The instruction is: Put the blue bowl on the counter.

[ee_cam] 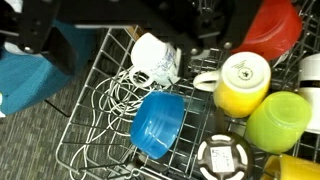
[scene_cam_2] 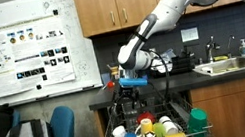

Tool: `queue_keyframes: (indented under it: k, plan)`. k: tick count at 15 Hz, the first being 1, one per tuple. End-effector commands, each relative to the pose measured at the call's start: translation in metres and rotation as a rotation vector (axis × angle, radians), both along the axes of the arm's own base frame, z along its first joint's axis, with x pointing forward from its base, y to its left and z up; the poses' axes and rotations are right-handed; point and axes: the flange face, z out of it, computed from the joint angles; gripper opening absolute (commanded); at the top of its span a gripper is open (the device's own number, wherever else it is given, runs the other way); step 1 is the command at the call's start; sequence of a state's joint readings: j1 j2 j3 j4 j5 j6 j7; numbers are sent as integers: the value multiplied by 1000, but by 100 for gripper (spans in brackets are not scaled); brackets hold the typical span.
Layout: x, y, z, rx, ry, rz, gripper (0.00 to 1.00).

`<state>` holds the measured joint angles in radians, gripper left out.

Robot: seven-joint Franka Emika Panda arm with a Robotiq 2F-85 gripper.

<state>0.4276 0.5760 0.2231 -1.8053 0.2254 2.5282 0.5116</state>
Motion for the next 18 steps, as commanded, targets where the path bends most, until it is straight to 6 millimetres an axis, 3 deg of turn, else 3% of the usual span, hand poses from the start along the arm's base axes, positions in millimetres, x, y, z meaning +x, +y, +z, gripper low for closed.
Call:
queue_keyframes:
  k: [1, 10, 18]
  plan:
    - [6, 26, -13, -25, 47, -42, 100]
    - [-32, 48, -42, -92, 193, -107, 100]
    - [-30, 36, -82, -132, 220, -174, 100]
